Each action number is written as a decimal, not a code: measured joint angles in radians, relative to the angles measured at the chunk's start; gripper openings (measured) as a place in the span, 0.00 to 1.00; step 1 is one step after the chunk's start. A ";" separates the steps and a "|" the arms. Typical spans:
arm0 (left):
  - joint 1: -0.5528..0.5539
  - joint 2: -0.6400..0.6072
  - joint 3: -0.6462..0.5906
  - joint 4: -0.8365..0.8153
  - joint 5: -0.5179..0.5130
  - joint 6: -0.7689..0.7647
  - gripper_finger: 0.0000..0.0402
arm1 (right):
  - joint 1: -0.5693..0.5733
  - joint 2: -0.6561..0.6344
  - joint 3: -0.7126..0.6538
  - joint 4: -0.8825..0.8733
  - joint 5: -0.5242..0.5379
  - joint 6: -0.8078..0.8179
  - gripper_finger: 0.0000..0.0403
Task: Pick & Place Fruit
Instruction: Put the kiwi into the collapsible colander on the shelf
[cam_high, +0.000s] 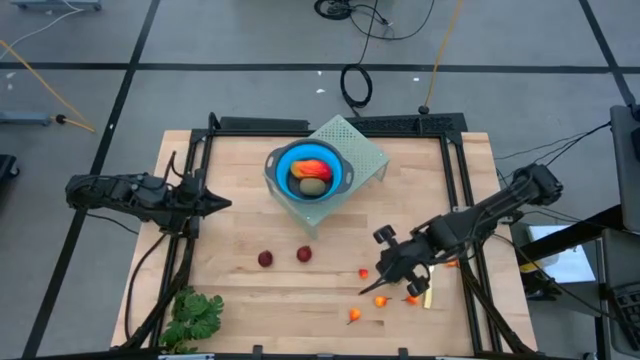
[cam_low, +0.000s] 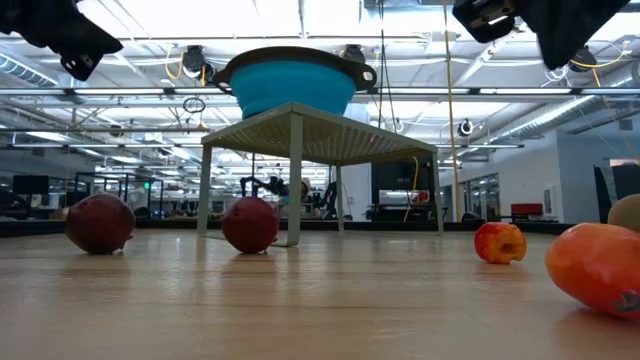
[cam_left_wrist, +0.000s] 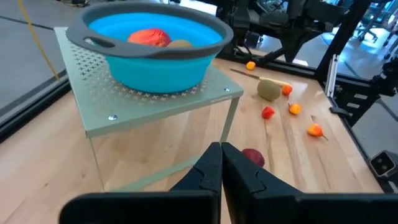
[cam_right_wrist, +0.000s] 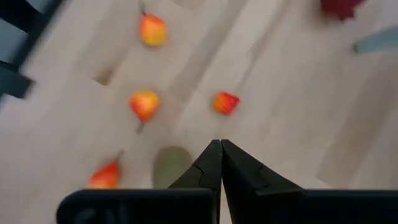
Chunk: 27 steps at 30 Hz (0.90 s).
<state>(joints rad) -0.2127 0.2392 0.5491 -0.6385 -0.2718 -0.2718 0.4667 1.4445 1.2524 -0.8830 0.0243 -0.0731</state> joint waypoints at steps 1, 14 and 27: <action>0.000 0.000 0.000 -0.004 0.000 0.001 0.03 | 0.000 0.010 0.006 -0.007 0.022 0.000 0.02; 0.000 0.000 0.000 -0.024 0.032 0.007 0.02 | -0.002 0.043 0.013 -0.029 0.052 0.098 0.23; 0.000 0.000 0.000 -0.024 0.031 0.008 0.02 | -0.003 0.043 0.013 -0.028 -0.080 0.244 0.48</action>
<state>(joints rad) -0.2127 0.2394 0.5491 -0.6624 -0.2405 -0.2642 0.4641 1.4879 1.2652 -0.9108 -0.0559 0.1708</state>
